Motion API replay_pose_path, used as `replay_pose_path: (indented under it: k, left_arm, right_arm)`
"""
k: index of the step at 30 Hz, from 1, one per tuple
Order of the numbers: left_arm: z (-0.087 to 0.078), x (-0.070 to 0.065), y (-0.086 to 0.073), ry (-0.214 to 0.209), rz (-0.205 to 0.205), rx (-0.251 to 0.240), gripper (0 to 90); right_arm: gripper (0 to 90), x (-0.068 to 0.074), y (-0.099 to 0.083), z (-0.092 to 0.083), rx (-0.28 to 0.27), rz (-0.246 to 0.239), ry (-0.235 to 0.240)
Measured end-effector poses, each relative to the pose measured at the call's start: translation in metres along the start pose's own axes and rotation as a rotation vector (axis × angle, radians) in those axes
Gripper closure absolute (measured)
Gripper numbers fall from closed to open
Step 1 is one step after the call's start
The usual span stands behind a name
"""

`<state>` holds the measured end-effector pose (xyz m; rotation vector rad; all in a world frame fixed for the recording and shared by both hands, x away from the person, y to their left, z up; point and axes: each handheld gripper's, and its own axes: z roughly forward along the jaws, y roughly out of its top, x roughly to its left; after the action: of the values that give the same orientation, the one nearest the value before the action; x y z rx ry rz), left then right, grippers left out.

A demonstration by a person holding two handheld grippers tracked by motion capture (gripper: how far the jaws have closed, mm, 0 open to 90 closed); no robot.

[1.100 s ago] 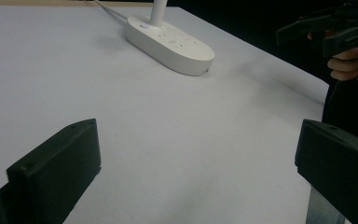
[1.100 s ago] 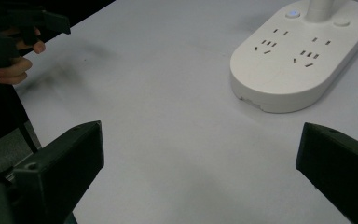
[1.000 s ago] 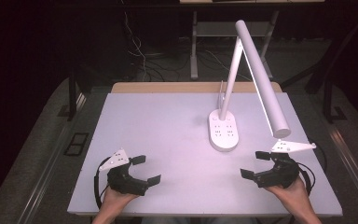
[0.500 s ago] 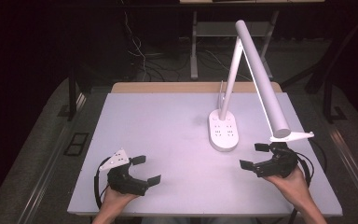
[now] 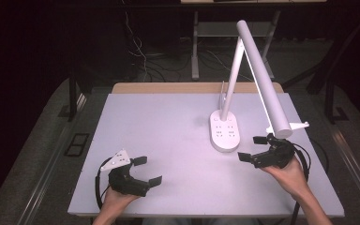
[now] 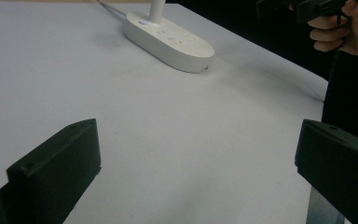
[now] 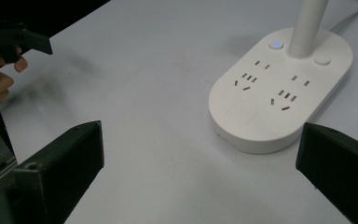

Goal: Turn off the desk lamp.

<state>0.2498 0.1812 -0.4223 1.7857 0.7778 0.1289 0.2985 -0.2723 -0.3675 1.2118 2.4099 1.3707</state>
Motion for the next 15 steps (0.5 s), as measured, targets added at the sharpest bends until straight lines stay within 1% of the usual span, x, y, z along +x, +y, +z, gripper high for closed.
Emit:
replay_pose_path:
  k: [5, 10, 15]
  left_arm:
    - [0.000, 0.000, 0.000, -0.001, -0.003, -0.004, 0.0]
    - [0.000, 0.000, 0.000, -0.002, -0.002, -0.003, 0.0]
    - [-0.001, 0.000, 0.000, 0.002, -0.001, -0.008, 0.0]
  right_arm:
    - [0.9, -0.002, 0.011, 0.003, 0.005, -0.020, 0.001]
    - [0.9, -0.004, 0.025, 0.005, 0.008, -0.028, -0.004]
    - [0.9, -0.008, 0.032, 0.008, 0.010, -0.027, -0.007]
